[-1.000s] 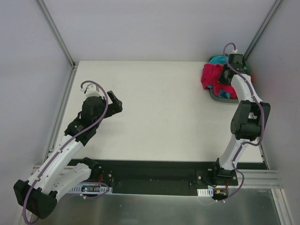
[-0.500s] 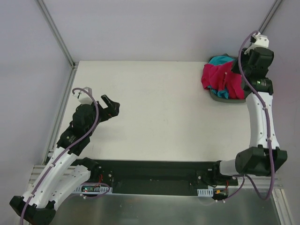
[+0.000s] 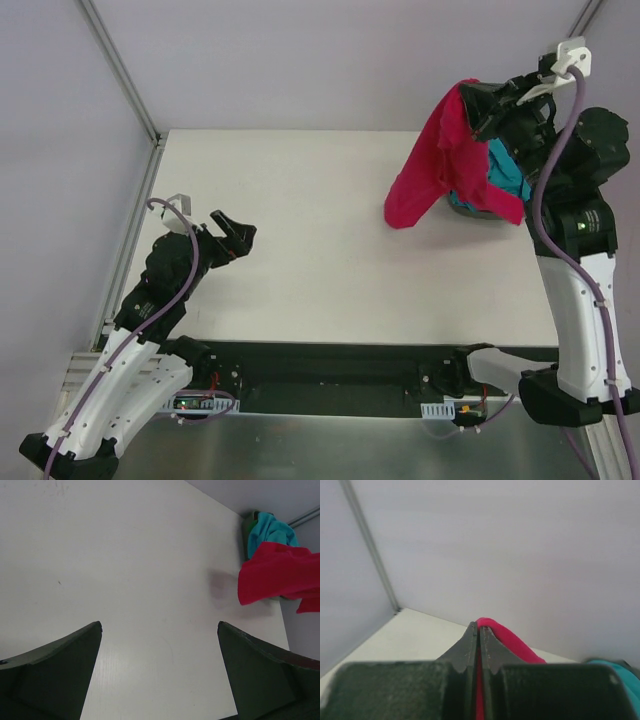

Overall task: Fold and stack the t-shirts
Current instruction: Grab crumpled tshirt from bin with the right arm, then move the tshirt to the center of the board, then flatten out the tshirt

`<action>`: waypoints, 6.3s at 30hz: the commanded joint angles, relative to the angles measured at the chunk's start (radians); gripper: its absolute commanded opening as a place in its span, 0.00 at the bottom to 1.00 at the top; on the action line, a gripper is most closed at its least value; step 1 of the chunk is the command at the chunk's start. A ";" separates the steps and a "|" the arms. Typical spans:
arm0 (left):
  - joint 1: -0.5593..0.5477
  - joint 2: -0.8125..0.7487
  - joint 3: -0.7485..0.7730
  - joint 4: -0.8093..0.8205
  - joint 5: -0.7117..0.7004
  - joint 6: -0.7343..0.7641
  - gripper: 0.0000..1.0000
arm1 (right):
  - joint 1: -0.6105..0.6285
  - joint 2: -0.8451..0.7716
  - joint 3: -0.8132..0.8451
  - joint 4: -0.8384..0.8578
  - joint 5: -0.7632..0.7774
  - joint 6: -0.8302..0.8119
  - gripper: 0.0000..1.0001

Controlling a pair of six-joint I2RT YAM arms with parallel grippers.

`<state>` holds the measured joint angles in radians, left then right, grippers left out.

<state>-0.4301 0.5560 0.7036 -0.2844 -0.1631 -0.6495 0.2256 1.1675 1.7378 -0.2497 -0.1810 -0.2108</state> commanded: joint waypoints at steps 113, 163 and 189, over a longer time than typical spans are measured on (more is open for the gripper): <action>-0.096 0.372 0.120 -0.312 -0.191 -0.062 0.00 | -0.066 -0.155 -1.124 -0.074 0.031 0.662 0.89; -0.096 0.281 1.092 -0.111 0.077 0.189 0.00 | -0.058 -0.342 0.064 -0.422 -0.006 0.446 0.01; 0.237 1.000 1.766 -0.107 0.051 0.425 0.00 | -0.060 0.397 0.608 -0.332 0.087 0.379 0.01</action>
<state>-0.1944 1.6489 2.3447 -0.4862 -0.1043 -0.2981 0.1654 1.6279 2.2074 -0.6514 -0.0845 0.1776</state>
